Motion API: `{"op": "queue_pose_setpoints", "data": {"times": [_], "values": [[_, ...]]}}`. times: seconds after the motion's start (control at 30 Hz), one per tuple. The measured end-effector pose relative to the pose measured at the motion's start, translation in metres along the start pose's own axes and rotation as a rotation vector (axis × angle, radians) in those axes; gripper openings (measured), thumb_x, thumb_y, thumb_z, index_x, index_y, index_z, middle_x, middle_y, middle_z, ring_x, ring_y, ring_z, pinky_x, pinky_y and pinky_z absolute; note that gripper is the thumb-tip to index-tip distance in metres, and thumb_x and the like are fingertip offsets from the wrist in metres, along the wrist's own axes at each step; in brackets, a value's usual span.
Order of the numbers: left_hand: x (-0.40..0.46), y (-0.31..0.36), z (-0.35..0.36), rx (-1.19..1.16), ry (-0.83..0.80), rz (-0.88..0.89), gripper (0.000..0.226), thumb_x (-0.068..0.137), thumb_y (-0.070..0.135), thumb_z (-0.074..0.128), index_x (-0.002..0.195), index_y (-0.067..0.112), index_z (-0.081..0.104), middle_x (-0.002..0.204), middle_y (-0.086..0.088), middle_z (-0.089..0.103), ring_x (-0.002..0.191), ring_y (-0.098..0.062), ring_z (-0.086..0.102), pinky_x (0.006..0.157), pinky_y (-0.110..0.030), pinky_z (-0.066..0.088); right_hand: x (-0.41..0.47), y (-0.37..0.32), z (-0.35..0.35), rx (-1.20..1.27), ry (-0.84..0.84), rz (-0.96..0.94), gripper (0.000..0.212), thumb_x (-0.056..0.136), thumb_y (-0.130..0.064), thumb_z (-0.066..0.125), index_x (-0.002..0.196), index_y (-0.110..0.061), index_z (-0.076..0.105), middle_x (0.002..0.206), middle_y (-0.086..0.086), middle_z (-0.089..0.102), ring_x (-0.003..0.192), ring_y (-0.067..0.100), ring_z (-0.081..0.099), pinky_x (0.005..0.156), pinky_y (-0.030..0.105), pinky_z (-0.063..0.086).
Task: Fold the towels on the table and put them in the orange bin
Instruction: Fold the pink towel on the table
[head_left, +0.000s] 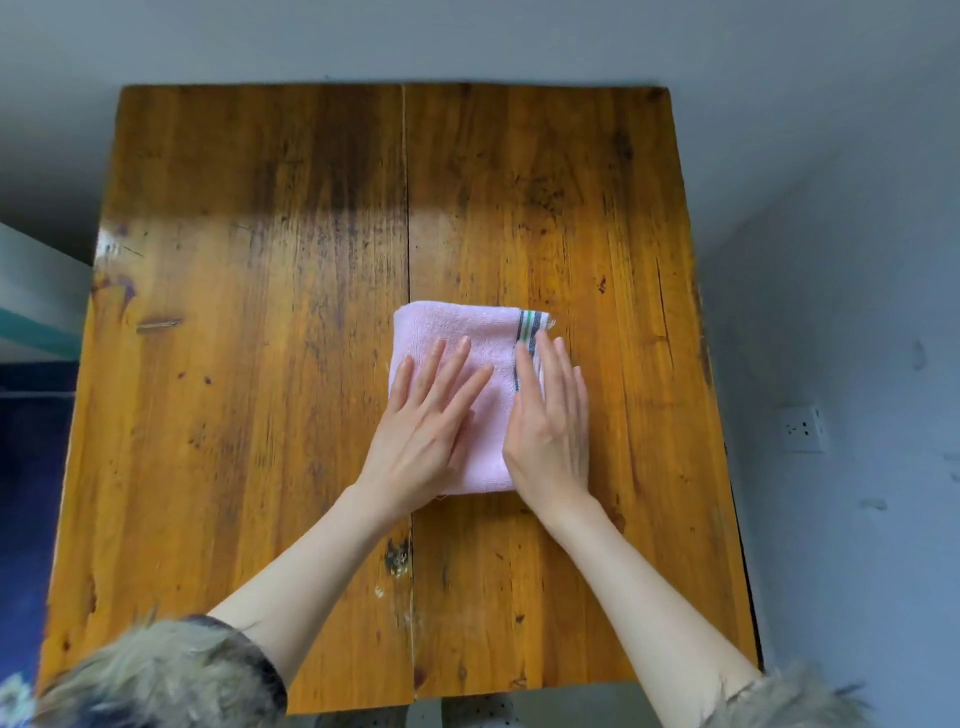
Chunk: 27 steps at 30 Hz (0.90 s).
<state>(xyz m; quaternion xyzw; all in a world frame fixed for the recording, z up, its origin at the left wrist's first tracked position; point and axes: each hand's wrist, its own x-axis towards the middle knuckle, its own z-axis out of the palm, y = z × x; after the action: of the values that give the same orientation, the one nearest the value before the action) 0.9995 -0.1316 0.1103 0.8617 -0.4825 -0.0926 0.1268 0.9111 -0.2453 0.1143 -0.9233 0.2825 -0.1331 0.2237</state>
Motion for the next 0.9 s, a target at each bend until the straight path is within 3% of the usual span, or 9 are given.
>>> {"op": "queue_pose_setpoints", "data": {"times": [0.1, 0.23, 0.43, 0.57, 0.63, 0.7, 0.77, 0.83, 0.9], "values": [[0.013, -0.006, -0.004, 0.015, 0.046, -0.023, 0.05, 0.094, 0.025, 0.029, 0.141, 0.014, 0.039, 0.152, -0.016, 0.026, 0.141, -0.038, 0.019, 0.111, -0.053, 0.013, 0.0, 0.007, 0.005, -0.08, -0.121, -0.049, 0.051, 0.094, -0.012, 0.044, 0.144, -0.007, 0.032, 0.153, 0.013, 0.024, 0.142, 0.024, 0.013, 0.116, 0.047, 0.013], [0.02, -0.018, 0.003, 0.071, -0.041, -0.103, 0.058, 0.094, 0.044, 0.018, 0.147, 0.022, 0.023, 0.157, -0.007, 0.009, 0.144, -0.025, -0.003, 0.115, -0.047, -0.002, 0.006, 0.023, 0.016, -0.098, -0.281, -0.008, 0.054, 0.1, -0.029, 0.033, 0.148, -0.016, 0.013, 0.156, 0.003, 0.002, 0.143, 0.015, -0.005, 0.118, 0.038, -0.004], [0.022, -0.021, 0.015, 0.104, -0.066, -0.082, 0.057, 0.095, 0.043, 0.02, 0.147, 0.019, 0.023, 0.156, -0.01, 0.014, 0.144, -0.028, 0.002, 0.114, -0.05, 0.0, 0.004, 0.028, 0.027, -0.085, -0.287, 0.021, 0.055, 0.1, -0.029, 0.03, 0.144, -0.022, -0.002, 0.152, -0.005, -0.008, 0.142, 0.011, -0.009, 0.118, 0.036, -0.006], [0.023, -0.026, 0.01, 0.068, -0.178, -0.077, 0.057, 0.097, 0.046, 0.016, 0.149, 0.025, 0.005, 0.158, -0.005, -0.006, 0.141, -0.02, -0.02, 0.112, -0.047, -0.014, 0.007, 0.026, 0.022, -0.122, -0.381, 0.037, 0.057, 0.101, -0.032, 0.025, 0.144, -0.023, -0.01, 0.149, -0.008, -0.019, 0.143, 0.013, -0.013, 0.117, 0.035, -0.01], [0.022, -0.024, 0.002, -0.039, -0.193, -0.099, 0.056, 0.099, 0.041, 0.023, 0.149, 0.026, 0.004, 0.158, -0.002, -0.01, 0.139, -0.017, -0.025, 0.113, -0.046, -0.012, 0.009, 0.024, 0.015, -0.055, -0.444, 0.039, 0.058, 0.101, -0.034, 0.025, 0.147, -0.023, -0.008, 0.148, -0.011, -0.024, 0.144, 0.014, -0.012, 0.116, 0.034, -0.009], [0.015, -0.019, -0.011, -0.198, -0.118, -0.153, 0.055, 0.1, 0.034, 0.032, 0.149, 0.021, 0.012, 0.158, -0.004, -0.003, 0.144, -0.021, -0.014, 0.116, -0.046, 0.0, 0.009, 0.02, 0.002, 0.08, -0.436, 0.076, 0.058, 0.101, -0.033, 0.029, 0.15, -0.023, 0.0, 0.154, -0.01, -0.017, 0.145, 0.012, -0.005, 0.116, 0.032, 0.001], [0.005, -0.015, -0.021, -0.348, 0.014, -0.246, 0.057, 0.098, 0.027, 0.041, 0.148, 0.013, 0.019, 0.157, -0.011, 0.008, 0.145, -0.025, 0.005, 0.115, -0.038, 0.012, 0.004, 0.018, -0.01, 0.207, -0.306, 0.193, 0.055, 0.099, -0.03, 0.035, 0.149, -0.021, 0.013, 0.158, -0.003, 0.006, 0.142, 0.014, 0.015, 0.112, 0.03, 0.019], [-0.001, -0.019, -0.03, -0.499, 0.071, -0.4, 0.06, 0.095, 0.024, 0.048, 0.147, 0.011, 0.021, 0.153, -0.014, 0.019, 0.141, -0.024, 0.019, 0.111, -0.031, 0.019, 0.004, 0.017, -0.017, 0.259, -0.199, 0.354, 0.052, 0.097, -0.03, 0.041, 0.145, -0.017, 0.026, 0.148, 0.002, 0.028, 0.131, 0.017, 0.034, 0.104, 0.029, 0.032], [-0.001, -0.026, -0.035, -0.65, 0.042, -0.576, 0.064, 0.093, 0.027, 0.052, 0.147, 0.013, 0.021, 0.146, -0.012, 0.03, 0.132, -0.023, 0.033, 0.107, -0.034, 0.03, 0.012, 0.017, -0.02, 0.297, -0.208, 0.54, 0.052, 0.094, -0.033, 0.048, 0.14, -0.013, 0.034, 0.134, 0.005, 0.042, 0.119, 0.019, 0.046, 0.097, 0.033, 0.04]]}}
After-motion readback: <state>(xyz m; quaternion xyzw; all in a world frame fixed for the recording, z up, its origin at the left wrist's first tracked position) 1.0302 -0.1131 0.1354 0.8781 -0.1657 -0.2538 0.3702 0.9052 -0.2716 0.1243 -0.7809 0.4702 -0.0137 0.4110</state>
